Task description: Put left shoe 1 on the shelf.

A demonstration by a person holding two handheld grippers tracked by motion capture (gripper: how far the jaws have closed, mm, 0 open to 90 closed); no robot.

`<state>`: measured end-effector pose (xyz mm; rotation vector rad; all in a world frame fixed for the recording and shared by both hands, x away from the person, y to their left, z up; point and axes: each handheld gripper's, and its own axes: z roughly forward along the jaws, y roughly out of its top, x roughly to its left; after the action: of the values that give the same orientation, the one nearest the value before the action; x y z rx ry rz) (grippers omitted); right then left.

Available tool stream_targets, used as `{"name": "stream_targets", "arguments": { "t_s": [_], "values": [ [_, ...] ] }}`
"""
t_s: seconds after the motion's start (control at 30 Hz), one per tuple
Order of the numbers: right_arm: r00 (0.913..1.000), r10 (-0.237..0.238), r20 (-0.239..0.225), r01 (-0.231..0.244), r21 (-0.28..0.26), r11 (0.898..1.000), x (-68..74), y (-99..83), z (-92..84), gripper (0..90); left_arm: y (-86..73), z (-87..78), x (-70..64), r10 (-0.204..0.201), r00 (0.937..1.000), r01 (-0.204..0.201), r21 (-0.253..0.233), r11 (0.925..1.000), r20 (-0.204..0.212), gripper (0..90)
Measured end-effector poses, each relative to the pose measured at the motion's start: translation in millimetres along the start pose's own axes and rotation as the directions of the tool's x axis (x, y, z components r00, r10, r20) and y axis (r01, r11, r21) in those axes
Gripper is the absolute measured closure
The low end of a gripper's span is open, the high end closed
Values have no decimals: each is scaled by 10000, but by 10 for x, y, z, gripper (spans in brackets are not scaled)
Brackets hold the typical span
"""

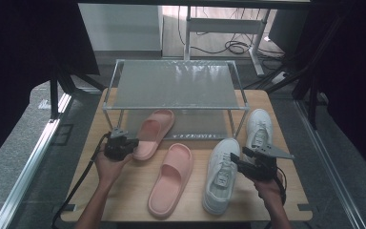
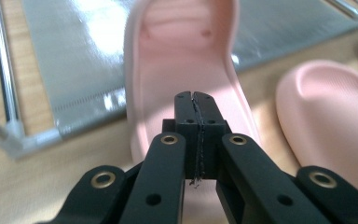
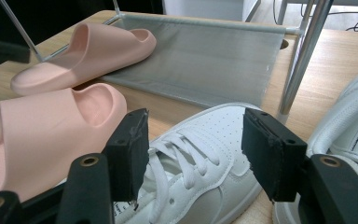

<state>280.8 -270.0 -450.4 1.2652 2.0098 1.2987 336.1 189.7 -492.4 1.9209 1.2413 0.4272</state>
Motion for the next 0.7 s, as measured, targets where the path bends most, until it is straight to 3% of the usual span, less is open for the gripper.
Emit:
{"name": "stream_targets", "arguments": {
  "t_s": [0.33,0.53,0.7],
  "values": [
    [10000,20,30,-20,0,10000,-2,-3,1,418,-285,-285,-53,360,9984,-369,193,9991,436,900],
    [10000,5,21,-5,18,10000,8,-1,4,418,-392,-278,-69,565,9972,-595,626,9963,490,900],
    [10000,-4,23,4,35,10000,9,-2,8,418,-395,-213,-80,570,9969,-607,693,9958,544,898]
  ]
}}
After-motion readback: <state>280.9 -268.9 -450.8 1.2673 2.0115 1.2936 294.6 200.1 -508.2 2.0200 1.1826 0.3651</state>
